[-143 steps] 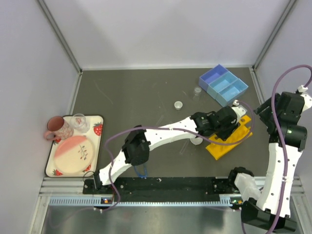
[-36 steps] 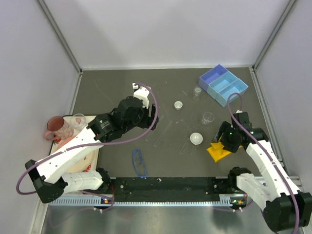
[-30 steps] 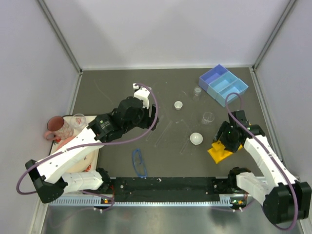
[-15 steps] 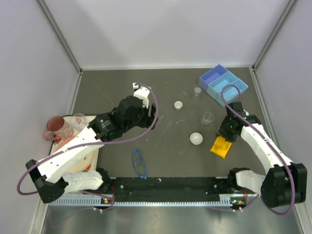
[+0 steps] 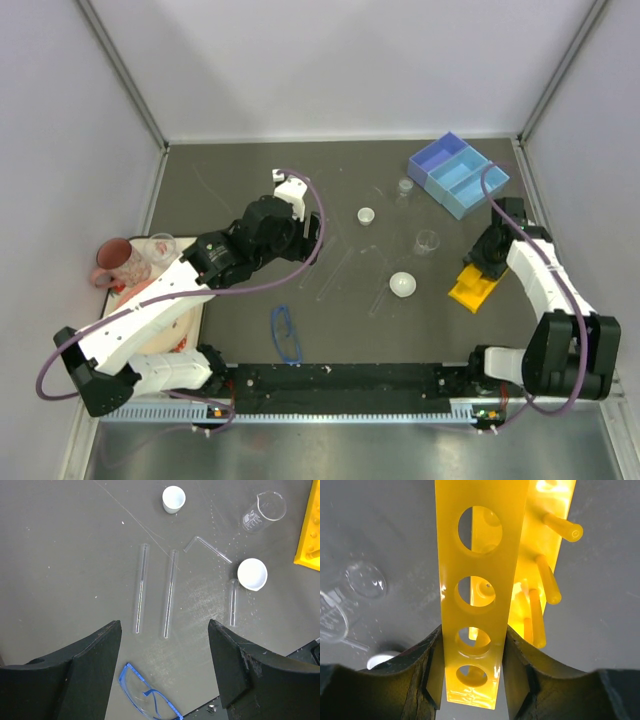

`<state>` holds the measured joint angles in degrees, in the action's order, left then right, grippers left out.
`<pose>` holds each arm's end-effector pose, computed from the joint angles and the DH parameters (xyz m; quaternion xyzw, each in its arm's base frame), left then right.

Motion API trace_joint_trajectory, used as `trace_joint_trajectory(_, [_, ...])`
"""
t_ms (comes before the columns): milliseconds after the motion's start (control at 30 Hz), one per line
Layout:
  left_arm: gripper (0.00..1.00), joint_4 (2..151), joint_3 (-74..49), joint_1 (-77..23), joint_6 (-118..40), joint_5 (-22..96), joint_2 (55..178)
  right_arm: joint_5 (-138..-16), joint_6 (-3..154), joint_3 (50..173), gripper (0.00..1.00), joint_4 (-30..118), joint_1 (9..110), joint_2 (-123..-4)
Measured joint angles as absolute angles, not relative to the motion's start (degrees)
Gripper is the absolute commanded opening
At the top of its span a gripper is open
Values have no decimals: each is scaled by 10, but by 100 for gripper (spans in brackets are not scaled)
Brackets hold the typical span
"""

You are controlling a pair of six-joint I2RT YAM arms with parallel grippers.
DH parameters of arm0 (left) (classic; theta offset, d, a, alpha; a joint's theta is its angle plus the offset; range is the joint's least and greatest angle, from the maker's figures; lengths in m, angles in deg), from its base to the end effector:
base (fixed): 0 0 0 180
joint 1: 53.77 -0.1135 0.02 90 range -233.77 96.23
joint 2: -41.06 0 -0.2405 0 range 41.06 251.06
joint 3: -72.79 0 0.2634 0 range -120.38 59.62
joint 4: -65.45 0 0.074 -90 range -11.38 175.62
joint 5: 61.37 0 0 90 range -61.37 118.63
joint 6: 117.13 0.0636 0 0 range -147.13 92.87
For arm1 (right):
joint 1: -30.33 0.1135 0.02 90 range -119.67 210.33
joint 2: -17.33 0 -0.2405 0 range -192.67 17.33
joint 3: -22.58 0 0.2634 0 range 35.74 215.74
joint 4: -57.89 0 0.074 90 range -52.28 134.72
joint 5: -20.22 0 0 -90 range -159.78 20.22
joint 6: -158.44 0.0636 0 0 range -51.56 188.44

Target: Organize the chemistry lab equipment

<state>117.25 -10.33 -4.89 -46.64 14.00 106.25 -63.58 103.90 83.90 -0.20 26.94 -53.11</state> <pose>0.1977 -0.2020 0.3374 0.1639 0.8618 -0.1693 0.4491 0.2519 -0.0218 0.1719 0.3356 0.9196 0.0035 0.2043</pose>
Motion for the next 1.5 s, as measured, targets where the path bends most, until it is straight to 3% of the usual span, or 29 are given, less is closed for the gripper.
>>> trace_joint_trajectory(567, [76,1173,-103,-50,-465,136,1062,-658,1051,1019,40,33,252,-711])
trace_joint_trajectory(833, [76,1175,-95,-51,-465,130,1061,-643,1049,1023,56,32,251,-743])
trace_joint_trajectory(1200, [76,1177,-91,-53,-465,130,1056,-631,1033,1036,64,19,250,-733])
trace_joint_trajectory(1500, [76,1177,-91,-53,-464,131,1053,-590,1010,1133,65,-31,281,-636])
